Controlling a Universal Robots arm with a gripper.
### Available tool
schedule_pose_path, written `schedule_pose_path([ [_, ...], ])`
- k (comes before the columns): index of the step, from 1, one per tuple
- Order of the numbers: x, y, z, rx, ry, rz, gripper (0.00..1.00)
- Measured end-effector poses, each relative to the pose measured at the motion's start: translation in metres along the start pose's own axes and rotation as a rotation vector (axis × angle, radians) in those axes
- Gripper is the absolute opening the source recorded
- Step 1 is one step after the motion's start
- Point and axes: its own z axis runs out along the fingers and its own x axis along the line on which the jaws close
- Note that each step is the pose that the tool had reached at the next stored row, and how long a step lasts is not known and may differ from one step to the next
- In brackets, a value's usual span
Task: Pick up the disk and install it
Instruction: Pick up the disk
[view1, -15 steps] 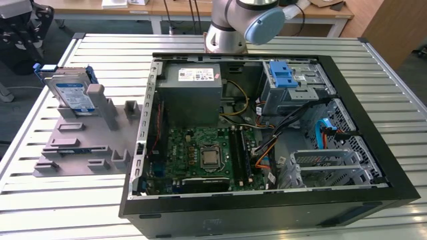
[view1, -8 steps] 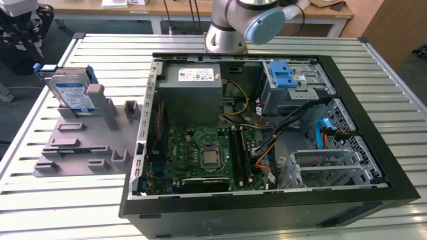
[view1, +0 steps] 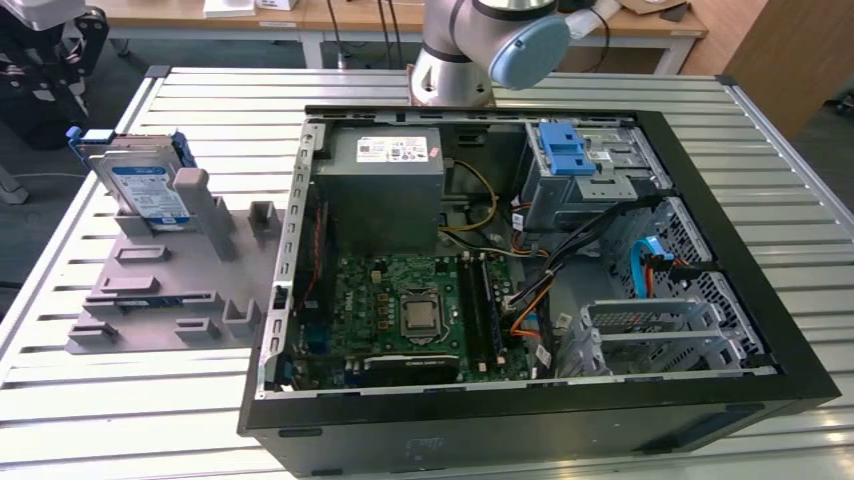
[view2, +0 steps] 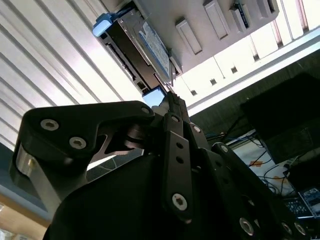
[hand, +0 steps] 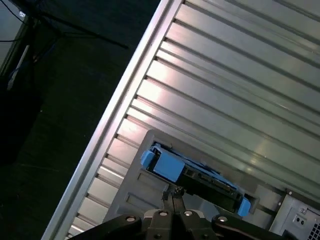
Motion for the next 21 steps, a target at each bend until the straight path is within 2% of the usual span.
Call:
schedule_pose_path([
  [7,0.0,0.0,0.0006,-0.0018,-0.0051,-0.083,0.11],
  [12,0.0,-0.0001,0.0008,-0.0019,-0.0034,-0.139,0.11],
  [16,0.0,-0.0001,0.0009,-0.0016,0.0003,-0.211,0.11],
  [17,0.0,-0.0001,0.001,-0.0014,0.0032,-0.267,0.11],
  [21,0.0,-0.0001,0.0011,-0.0012,0.0063,-0.327,0.11],
])
